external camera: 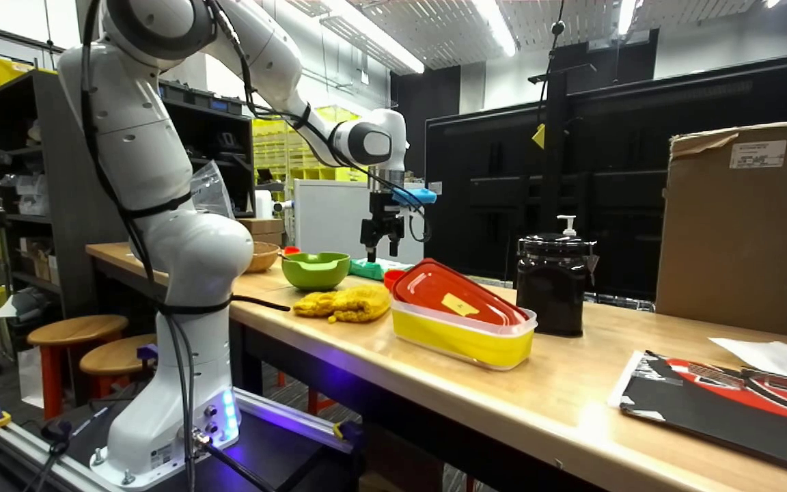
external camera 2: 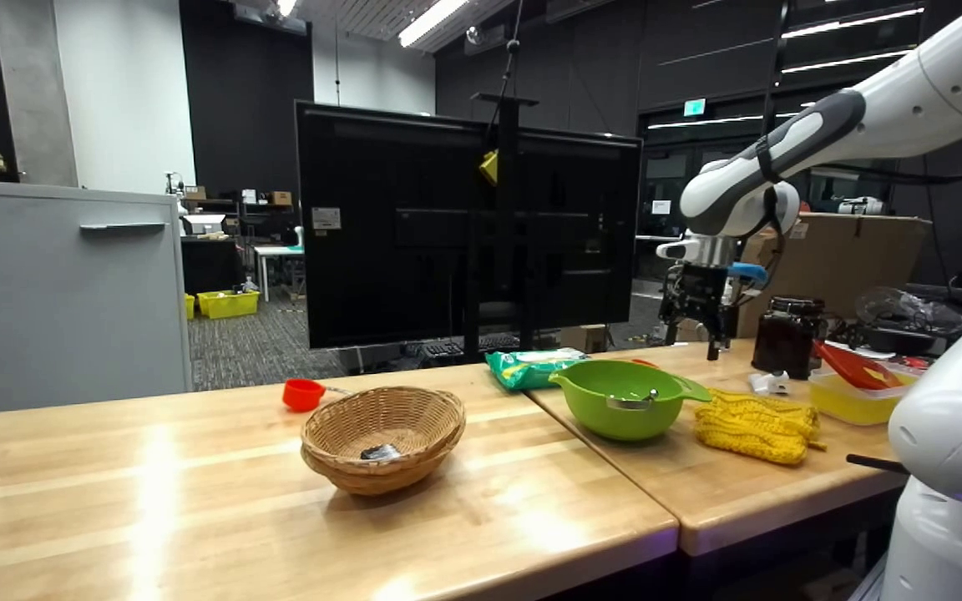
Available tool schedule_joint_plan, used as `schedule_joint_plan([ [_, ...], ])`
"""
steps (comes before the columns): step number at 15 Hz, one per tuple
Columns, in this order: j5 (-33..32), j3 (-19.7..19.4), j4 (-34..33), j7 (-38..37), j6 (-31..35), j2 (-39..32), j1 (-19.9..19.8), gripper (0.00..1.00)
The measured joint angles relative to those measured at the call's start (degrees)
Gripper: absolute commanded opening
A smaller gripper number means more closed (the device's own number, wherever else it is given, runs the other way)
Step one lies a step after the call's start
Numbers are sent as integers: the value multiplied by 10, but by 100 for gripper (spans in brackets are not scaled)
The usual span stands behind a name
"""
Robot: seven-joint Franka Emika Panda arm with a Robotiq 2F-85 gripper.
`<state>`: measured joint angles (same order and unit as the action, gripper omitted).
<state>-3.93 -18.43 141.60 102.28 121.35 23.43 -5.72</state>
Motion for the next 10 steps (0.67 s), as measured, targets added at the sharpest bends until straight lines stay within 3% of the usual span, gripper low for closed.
schedule_joint_plan([
  [5, 0, 23, 19, -146, 30, 1, -11, 100],
  [10, 0, 31, 21, -168, 36, 1, -12, 100],
])
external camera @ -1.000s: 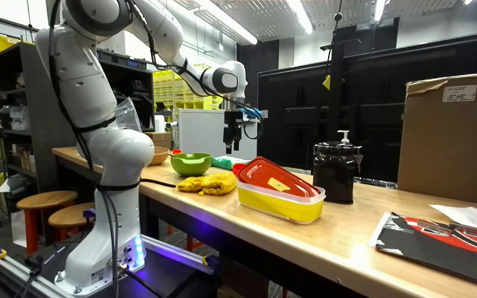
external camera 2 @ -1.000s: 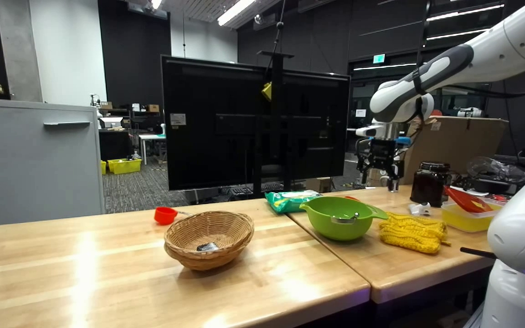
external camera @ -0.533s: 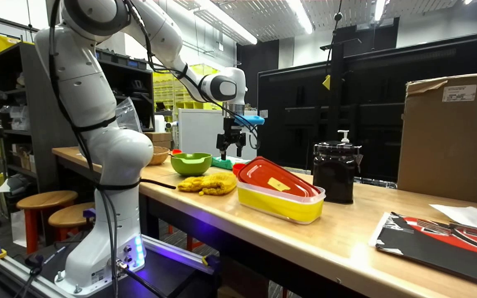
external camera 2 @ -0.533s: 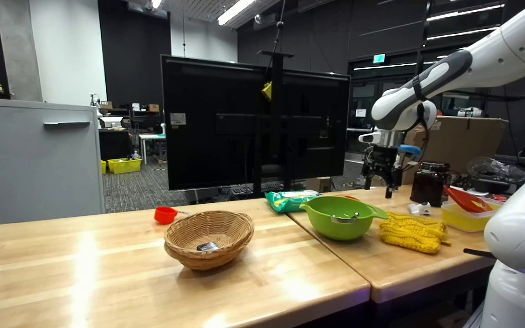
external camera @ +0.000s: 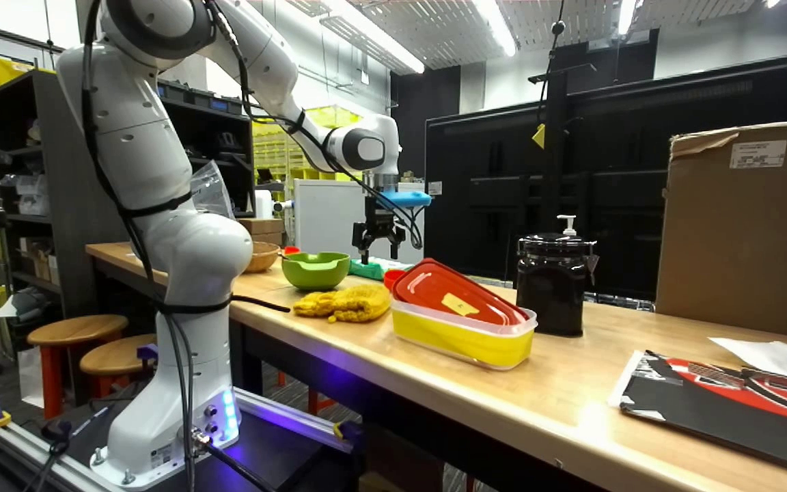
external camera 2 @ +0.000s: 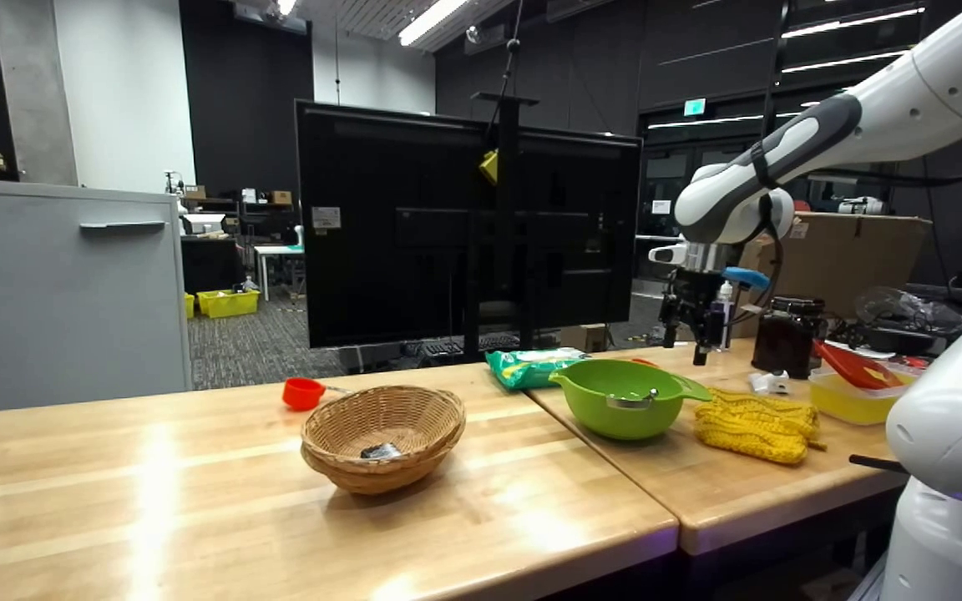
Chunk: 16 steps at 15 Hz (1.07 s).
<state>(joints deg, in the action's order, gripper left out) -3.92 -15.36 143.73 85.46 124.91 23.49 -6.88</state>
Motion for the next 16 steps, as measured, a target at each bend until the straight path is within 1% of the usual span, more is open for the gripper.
schedule_joint_plan([
  [3, 8, -4, 0, -8, 2, -3, 0, 100],
  [7, 67, -18, -3, -10, 17, -12, 1, 100],
  [10, 101, -26, -8, -17, 38, -26, 1, 100],
  [16, 139, -42, -18, -45, 97, -65, 0, 100],
])
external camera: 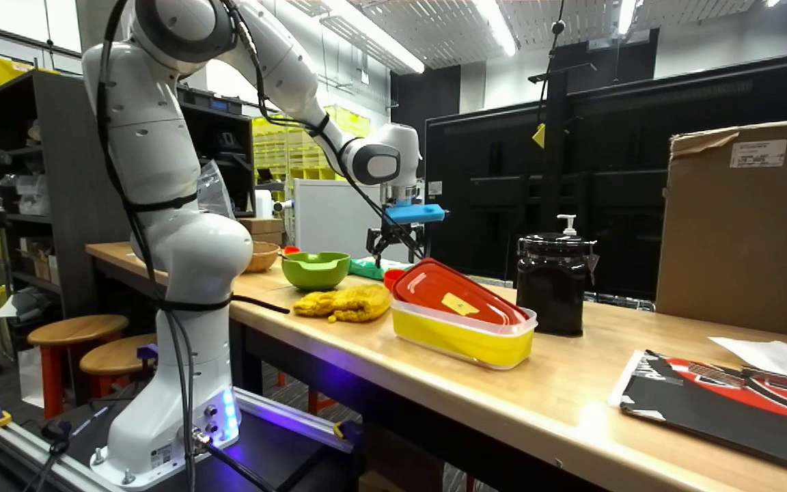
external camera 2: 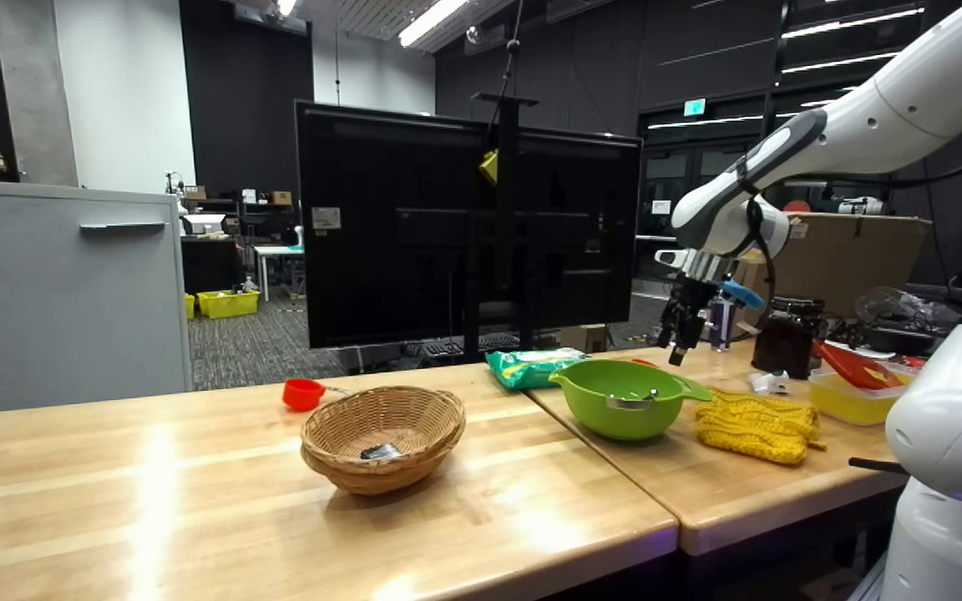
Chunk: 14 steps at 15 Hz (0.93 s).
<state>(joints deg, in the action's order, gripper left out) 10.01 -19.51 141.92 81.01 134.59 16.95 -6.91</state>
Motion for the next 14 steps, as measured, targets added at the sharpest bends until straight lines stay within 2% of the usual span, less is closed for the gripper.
schedule_joint_plan([
  [6, 51, -12, -3, -18, 40, -44, -3, 100],
  [14, 55, -13, 0, -47, 45, -65, -35, 100],
])
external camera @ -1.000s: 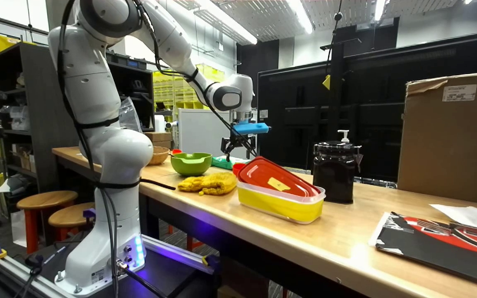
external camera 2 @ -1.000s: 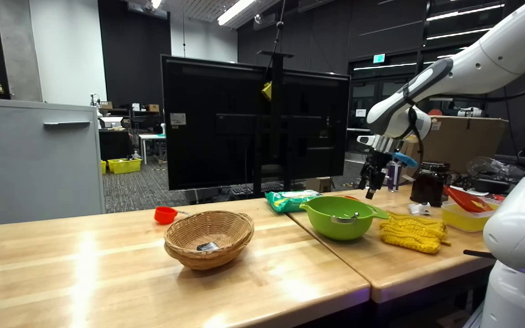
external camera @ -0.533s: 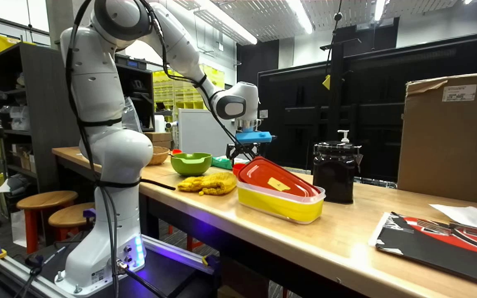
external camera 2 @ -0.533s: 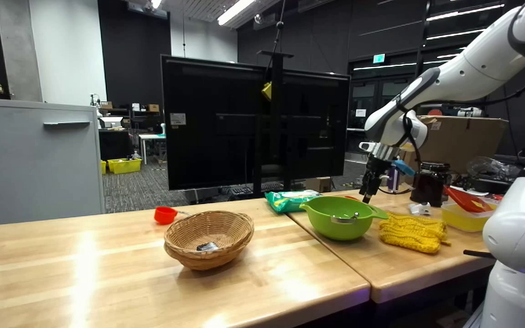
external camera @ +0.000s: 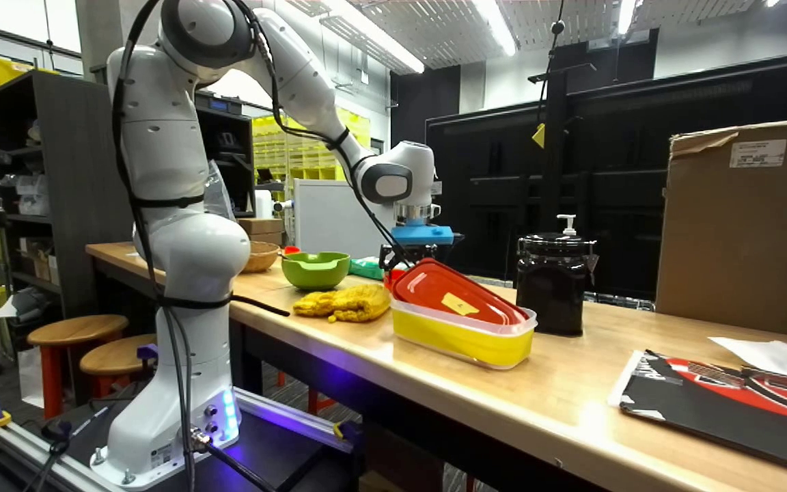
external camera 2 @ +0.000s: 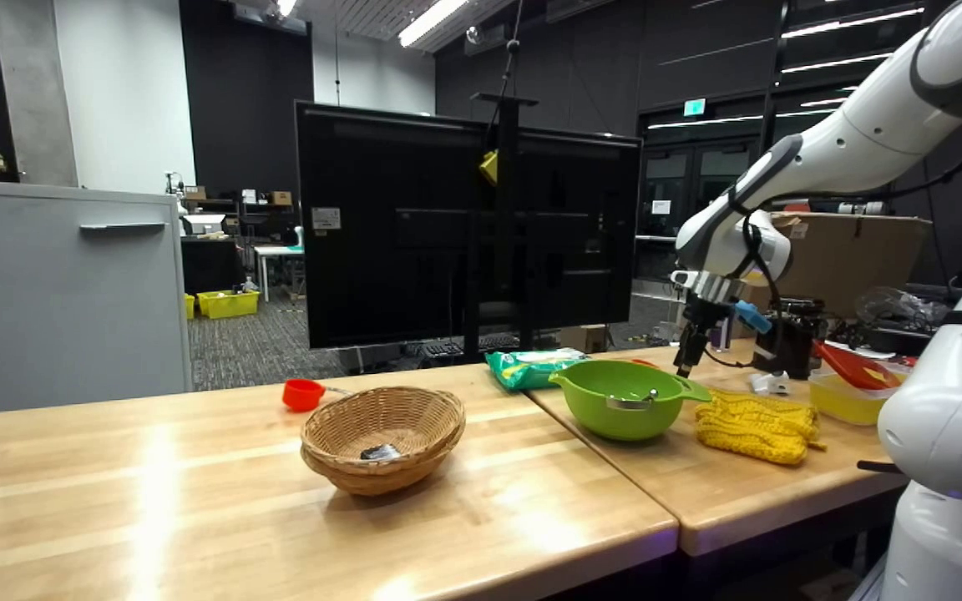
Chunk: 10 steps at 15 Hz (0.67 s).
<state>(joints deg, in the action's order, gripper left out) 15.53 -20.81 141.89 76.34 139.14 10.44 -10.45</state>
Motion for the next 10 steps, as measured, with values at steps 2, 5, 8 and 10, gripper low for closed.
schedule_joint_plan([
  [2, 0, -1, 1, -4, 0, -3, -5, 100],
  [5, 3, 0, 2, -9, 0, -8, -5, 100],
  [8, 15, 2, 5, -12, 0, -15, -4, 100],
  [10, 27, 4, 8, -12, 0, -21, -3, 100],
])
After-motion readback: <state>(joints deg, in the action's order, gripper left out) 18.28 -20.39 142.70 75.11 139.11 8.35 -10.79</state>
